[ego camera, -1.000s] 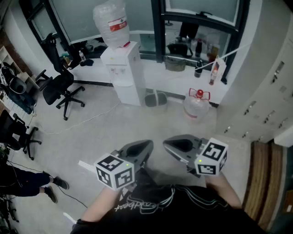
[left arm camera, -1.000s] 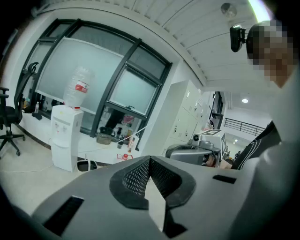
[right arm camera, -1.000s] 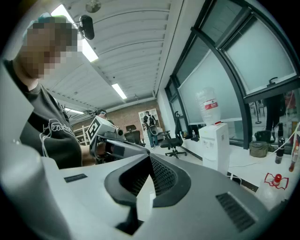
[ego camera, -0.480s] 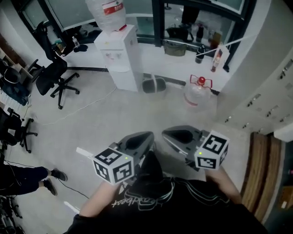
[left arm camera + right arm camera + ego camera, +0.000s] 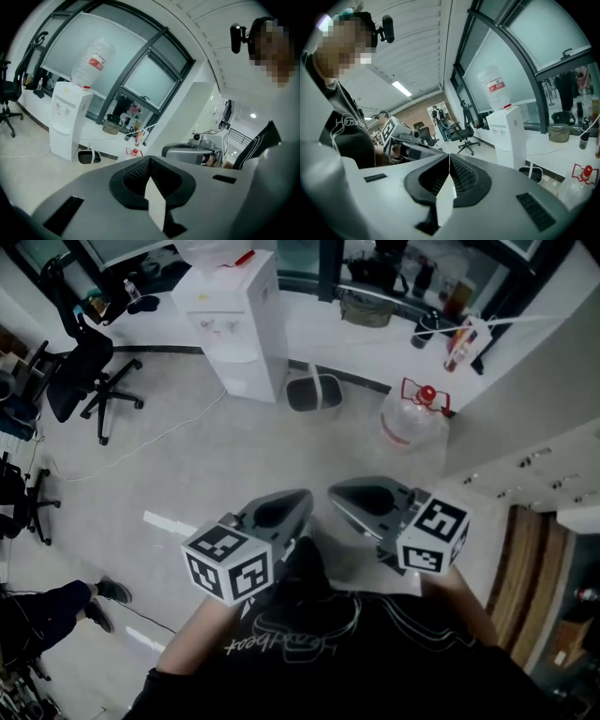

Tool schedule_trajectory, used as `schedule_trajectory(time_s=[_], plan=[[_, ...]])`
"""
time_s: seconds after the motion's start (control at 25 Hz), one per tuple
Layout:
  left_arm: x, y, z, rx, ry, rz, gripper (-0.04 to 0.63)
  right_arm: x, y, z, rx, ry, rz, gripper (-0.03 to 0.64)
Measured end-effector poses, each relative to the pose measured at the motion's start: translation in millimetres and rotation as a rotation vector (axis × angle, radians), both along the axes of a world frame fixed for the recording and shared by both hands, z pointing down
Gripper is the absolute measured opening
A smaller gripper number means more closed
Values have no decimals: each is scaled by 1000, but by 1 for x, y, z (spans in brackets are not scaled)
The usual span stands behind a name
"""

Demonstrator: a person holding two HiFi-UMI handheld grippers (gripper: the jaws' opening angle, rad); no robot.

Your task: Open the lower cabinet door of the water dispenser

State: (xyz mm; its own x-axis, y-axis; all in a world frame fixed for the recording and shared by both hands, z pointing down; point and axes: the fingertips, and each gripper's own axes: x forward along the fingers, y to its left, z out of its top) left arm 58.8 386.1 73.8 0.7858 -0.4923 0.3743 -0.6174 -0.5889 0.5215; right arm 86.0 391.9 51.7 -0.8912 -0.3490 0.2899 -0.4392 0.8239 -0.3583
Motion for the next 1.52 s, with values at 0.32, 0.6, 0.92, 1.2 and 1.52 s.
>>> schedule_trajectory(time_s=[0.32,0.6,0.92,1.2,1.52], plan=[[-48,-117,24,-59,12,-49,0,-43,-118,20,-44,45,-21,15],[-59,-175,37,-98,22,-35,0,-62,-173,41,-101,71,-55,15],[-68,-215,85,-173,2,-99,0,-63,-217,83,-134,93,-78,15],[-66,-263,146,-239,5,-193,0,-53,-272,148,-184,117,-118,15],[-49,-310,236,-393,34,-339,0,-35,-332,243,-288,100,-226,15]])
